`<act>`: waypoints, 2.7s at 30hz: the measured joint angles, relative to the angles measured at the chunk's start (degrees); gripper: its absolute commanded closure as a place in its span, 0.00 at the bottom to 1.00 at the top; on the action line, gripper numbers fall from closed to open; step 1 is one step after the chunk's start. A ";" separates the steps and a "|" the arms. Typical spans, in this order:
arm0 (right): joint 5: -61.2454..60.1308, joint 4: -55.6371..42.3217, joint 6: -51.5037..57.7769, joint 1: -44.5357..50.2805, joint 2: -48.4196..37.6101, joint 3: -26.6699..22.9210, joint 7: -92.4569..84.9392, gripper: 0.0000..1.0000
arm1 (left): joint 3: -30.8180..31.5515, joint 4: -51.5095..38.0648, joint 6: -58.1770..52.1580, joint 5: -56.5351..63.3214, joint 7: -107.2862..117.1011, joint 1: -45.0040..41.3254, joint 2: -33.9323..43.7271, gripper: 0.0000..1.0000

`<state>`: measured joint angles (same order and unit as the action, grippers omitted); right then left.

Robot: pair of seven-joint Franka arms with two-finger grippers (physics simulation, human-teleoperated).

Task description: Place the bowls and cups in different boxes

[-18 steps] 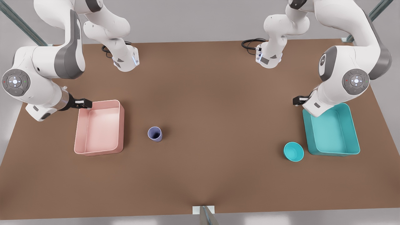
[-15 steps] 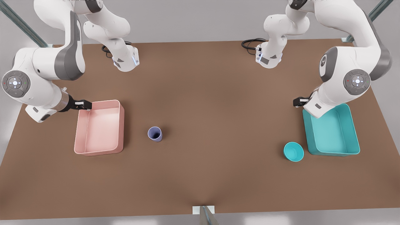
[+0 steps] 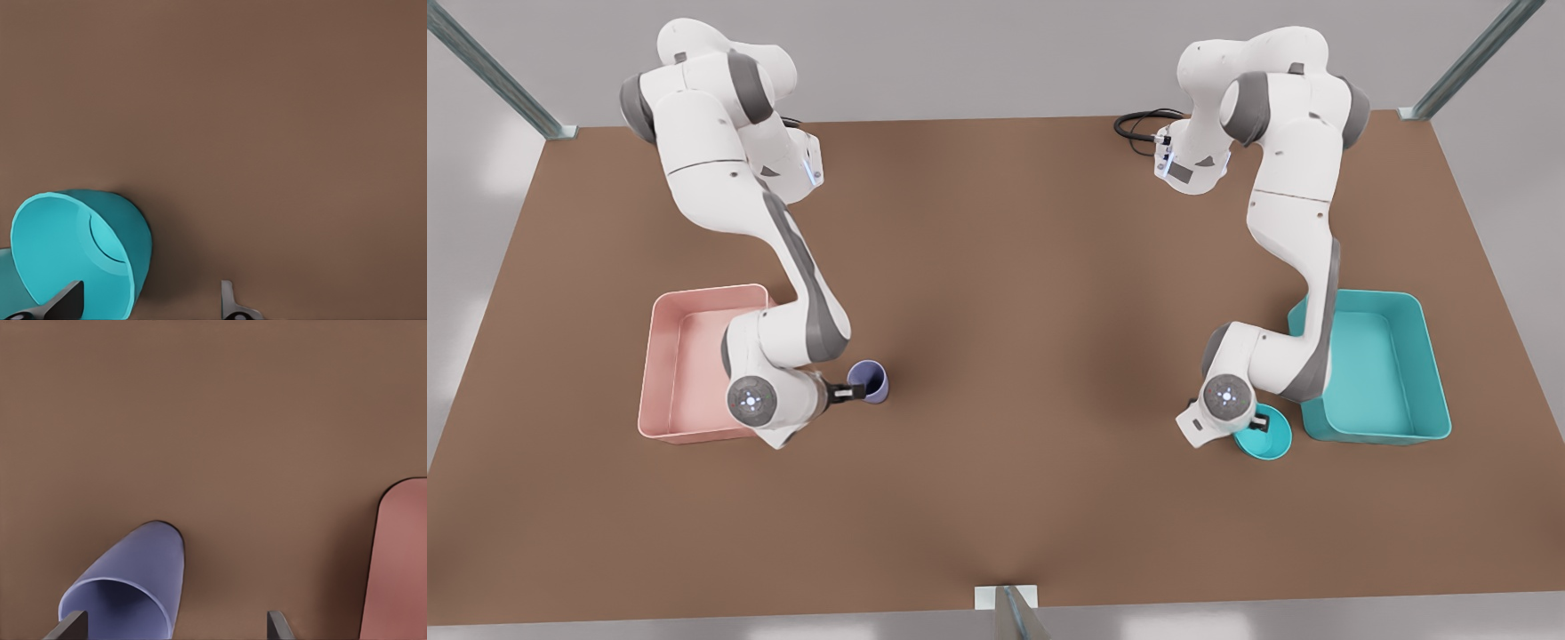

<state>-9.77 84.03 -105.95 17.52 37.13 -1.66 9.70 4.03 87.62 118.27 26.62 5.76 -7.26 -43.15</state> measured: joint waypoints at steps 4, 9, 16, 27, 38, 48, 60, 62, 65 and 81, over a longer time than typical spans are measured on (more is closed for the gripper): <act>-0.55 4.92 -3.43 1.02 -1.87 -0.01 1.87 0.00 | -0.40 1.41 3.27 0.98 -0.05 1.20 -0.78 0.00; -0.64 11.51 -6.28 1.35 -6.00 -0.01 3.49 0.00 | -0.76 1.47 5.51 1.64 0.53 2.39 -1.98 0.59; -0.80 12.92 -10.85 1.49 -3.47 0.07 5.18 0.00 | -0.78 1.29 6.22 -0.34 3.38 1.84 -1.01 0.79; -1.34 11.80 -13.38 1.25 -1.38 0.07 6.11 0.79 | -9.28 2.51 -10.22 -7.59 4.08 10.23 14.87 0.79; 6.16 11.14 -4.83 -15.84 -18.22 -0.95 -7.01 0.79 | -15.88 15.28 5.03 -15.62 -0.59 16.35 9.14 0.00; 14.18 10.75 -6.19 -21.22 -8.55 -2.82 -25.28 0.79 | -6.09 2.05 -11.24 -23.21 -4.52 5.12 31.00 0.00; 11.35 11.40 -11.75 -21.78 -1.72 -2.74 -35.84 0.00 | 3.92 -9.09 -36.57 -21.63 -3.36 1.28 32.34 0.00; 11.47 10.97 -11.33 -21.81 -2.10 -2.60 -36.48 0.00 | 4.01 -9.10 -38.17 -21.45 -3.21 1.47 32.42 0.00; 10.29 10.56 -9.27 -21.53 -3.87 -2.34 -37.90 0.00 | 4.33 -9.10 -39.97 -21.25 -3.02 1.34 32.45 0.00; 14.15 -3.02 26.77 -16.45 -28.09 2.93 -27.38 0.00 | 4.33 -10.50 -42.48 -20.65 -2.35 1.26 32.42 0.00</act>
<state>4.38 81.01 -79.18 1.07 9.04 1.27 -17.68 8.36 77.12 75.79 5.97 3.41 -6.00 -10.73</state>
